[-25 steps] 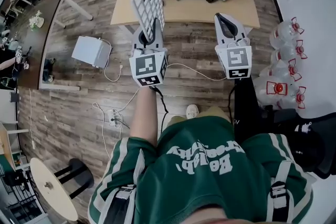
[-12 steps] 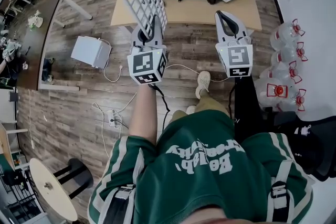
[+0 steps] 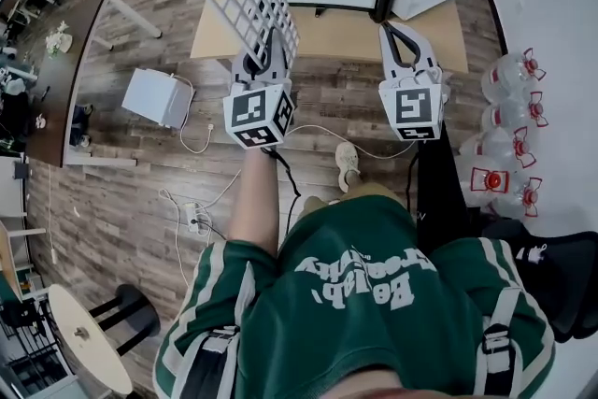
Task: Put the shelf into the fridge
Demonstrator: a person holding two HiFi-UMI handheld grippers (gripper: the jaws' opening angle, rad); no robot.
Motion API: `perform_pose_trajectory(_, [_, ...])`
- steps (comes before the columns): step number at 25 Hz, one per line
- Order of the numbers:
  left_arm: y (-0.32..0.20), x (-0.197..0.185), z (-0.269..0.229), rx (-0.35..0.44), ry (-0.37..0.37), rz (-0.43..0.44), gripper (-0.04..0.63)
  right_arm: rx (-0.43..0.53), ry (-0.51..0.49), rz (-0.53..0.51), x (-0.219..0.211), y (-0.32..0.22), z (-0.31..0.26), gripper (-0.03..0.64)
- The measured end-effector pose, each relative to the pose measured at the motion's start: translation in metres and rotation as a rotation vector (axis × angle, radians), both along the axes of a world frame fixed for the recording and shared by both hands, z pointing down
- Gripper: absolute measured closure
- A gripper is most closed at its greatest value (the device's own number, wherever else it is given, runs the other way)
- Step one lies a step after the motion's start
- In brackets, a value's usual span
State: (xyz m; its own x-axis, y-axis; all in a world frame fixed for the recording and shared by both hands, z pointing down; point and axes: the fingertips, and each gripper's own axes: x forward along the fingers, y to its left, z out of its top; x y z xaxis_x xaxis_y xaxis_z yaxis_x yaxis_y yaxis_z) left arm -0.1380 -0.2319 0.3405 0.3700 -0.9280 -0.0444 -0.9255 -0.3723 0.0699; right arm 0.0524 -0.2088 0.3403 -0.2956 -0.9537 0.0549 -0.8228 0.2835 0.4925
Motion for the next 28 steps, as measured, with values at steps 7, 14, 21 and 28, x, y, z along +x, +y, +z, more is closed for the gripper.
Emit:
perform_pose_trajectory(7, [-0.067,0.014,0.018,-0.052,0.063,-0.002,0.572,-0.019,-0.006,-0.012,0.017,-0.076,0.010,0.614])
perform_pose_trajectory(14, [-0.128,0.009,0.039,-0.104,0.174,-0.030,0.572,-0.027,-0.049,-0.042,0.021,-0.141,0.015,0.614])
perform_pose_trajectory(21, [-0.163,0.012,0.054,-0.141,0.309,-0.035,0.572,-0.026,-0.082,-0.062,0.027,-0.185,0.019,0.614])
perform_pose_trajectory(28, [-0.188,0.015,0.067,-0.179,0.475,-0.055,0.572,-0.014,-0.110,-0.064,0.043,-0.207,0.017,0.614])
